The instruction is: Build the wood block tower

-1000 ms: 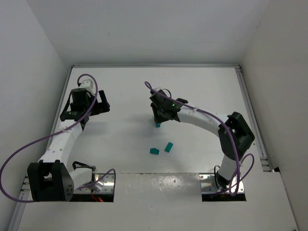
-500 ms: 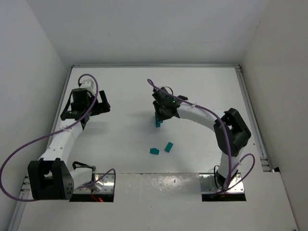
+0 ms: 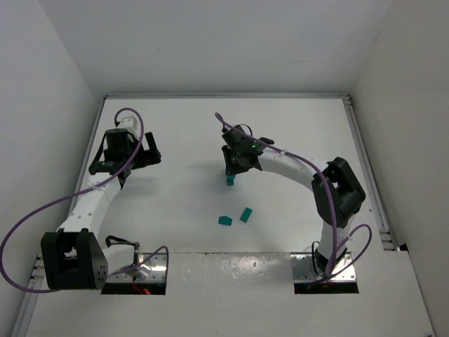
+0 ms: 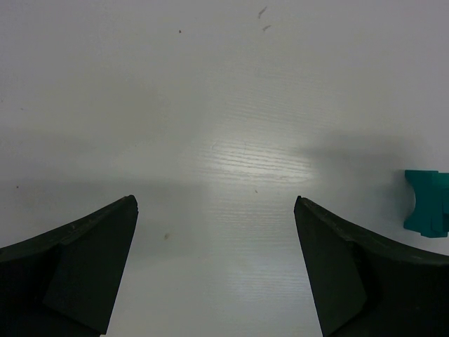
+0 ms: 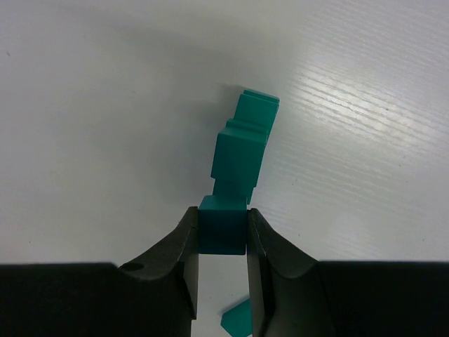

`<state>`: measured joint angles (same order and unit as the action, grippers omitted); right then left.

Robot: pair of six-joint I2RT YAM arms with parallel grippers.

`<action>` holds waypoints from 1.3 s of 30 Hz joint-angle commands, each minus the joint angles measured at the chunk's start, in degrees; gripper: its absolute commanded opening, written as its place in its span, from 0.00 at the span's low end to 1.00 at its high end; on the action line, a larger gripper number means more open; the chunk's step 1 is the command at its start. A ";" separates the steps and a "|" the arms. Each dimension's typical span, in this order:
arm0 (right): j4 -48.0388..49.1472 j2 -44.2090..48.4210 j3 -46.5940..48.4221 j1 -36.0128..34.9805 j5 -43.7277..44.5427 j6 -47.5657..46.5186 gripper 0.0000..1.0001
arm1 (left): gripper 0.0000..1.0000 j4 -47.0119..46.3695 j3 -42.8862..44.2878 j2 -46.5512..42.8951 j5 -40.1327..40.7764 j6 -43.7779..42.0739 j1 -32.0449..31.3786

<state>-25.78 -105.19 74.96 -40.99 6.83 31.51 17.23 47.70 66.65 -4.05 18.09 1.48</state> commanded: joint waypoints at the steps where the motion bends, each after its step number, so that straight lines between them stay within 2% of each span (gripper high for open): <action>1: 0.82 -0.54 2.12 0.12 -0.24 0.92 0.00 | 1.00 -1.59 1.52 -0.12 -0.43 -0.07 -0.60; 39: 1.26 -2.66 3.88 0.47 1.17 1.98 0.01 | 1.00 -1.59 2.04 1.46 -1.48 -0.60 -0.60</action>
<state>-25.76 -107.85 76.23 -40.93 7.09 32.99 17.06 47.72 67.70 -4.91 18.04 1.48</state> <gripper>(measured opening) 0.264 0.997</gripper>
